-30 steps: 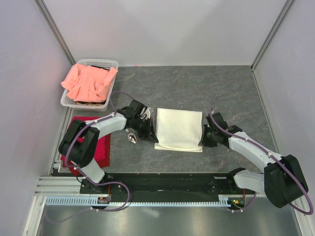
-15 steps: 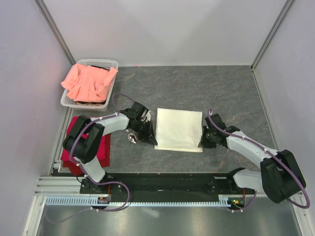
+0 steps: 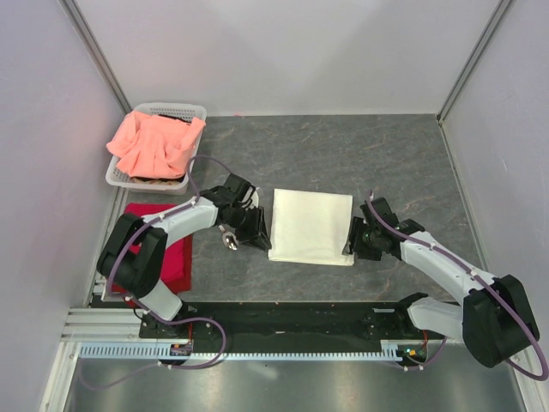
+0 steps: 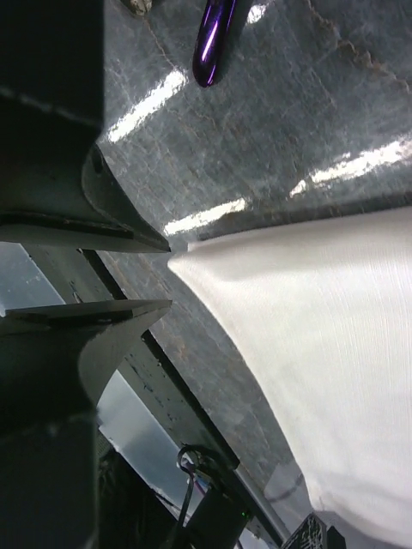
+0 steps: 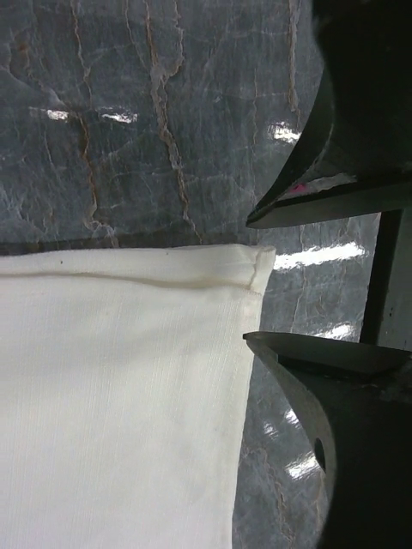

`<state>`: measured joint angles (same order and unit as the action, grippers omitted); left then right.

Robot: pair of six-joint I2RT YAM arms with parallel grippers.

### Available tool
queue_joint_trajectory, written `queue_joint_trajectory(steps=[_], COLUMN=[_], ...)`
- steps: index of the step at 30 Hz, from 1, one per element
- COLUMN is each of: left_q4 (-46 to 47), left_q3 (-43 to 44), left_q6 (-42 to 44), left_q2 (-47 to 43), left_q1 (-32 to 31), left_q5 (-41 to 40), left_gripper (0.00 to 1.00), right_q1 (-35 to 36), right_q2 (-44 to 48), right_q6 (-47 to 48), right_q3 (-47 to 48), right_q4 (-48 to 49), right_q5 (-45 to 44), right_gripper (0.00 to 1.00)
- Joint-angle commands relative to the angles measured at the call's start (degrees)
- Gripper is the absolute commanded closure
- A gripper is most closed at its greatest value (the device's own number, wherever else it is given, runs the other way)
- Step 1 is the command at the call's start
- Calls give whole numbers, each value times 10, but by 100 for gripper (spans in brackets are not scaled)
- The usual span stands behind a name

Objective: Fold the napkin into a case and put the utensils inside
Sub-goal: Fold the rectangle-folded napkin at the center of the board.

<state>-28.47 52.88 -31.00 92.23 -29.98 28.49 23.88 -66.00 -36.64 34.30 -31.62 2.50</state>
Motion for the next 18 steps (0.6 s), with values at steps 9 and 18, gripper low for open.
queue_joint_trajectory(steps=[9,18], left_q4=[56,73], left_q3=[35,13], left_q6=[-19,-13], left_q2=[56,68], left_q1=[-33,-34], left_q5=[7,-5], left_gripper=[86,88], right_q1=[13,14], right_q2=[-31,-29], right_q6=[-1,-14], right_q3=[27,-18], right_q4=[44,64], right_q5=[25,13], right_gripper=[68,71])
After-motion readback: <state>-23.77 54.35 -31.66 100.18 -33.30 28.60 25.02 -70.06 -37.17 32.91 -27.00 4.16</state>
